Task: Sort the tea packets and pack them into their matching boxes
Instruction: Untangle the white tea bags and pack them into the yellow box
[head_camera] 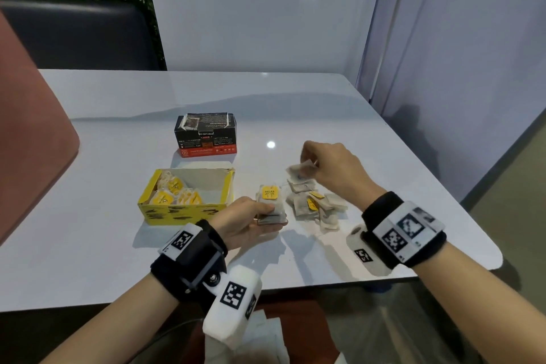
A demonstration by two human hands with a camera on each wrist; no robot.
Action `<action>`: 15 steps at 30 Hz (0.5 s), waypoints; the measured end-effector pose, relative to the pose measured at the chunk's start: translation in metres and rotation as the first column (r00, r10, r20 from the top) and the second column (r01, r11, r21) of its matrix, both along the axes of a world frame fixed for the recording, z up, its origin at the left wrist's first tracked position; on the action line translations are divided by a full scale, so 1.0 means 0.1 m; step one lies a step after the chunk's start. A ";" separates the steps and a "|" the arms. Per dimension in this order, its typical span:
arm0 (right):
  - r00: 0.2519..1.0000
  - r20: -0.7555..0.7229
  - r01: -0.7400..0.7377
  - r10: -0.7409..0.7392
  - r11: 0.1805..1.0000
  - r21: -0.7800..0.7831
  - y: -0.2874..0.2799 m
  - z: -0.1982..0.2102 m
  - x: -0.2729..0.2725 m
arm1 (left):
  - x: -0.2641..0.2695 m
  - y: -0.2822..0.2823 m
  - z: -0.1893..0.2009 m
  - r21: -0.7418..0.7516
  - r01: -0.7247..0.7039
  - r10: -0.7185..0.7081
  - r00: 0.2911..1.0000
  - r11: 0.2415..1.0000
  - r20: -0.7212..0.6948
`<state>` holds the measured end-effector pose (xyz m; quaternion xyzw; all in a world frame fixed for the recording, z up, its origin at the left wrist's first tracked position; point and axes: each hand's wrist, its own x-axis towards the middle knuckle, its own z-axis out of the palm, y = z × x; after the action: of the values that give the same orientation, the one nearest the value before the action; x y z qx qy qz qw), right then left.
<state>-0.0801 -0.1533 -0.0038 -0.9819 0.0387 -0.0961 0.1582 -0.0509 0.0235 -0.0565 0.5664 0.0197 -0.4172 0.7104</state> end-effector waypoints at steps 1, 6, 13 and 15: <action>0.999 0.041 -0.014 0.017 0.998 -0.066 0.09 -0.01 -0.03 | -0.02 -0.03 0.00 -0.011 0.003 -0.003 1.000 1.000 -0.010; 0.949 0.081 -0.278 0.306 0.928 -0.250 0.44 -0.33 -0.23 | -0.05 -0.06 0.03 -0.062 0.038 -0.038 0.999 0.997 0.013; 0.916 0.208 -0.319 0.344 0.937 -0.145 0.44 -0.50 -0.26 | -0.03 -0.02 0.01 -0.092 0.037 -0.036 0.999 0.995 0.007; 0.925 0.158 -0.328 0.346 0.936 -0.133 0.44 -0.52 -0.27 | -0.04 -0.03 0.03 -0.082 0.042 -0.040 0.999 0.996 0.018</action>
<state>-0.1067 -0.1091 -0.0560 -0.9682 -0.1501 -0.1573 0.1241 -0.0546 0.0207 -0.0539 0.5403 -0.0149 -0.4275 0.7246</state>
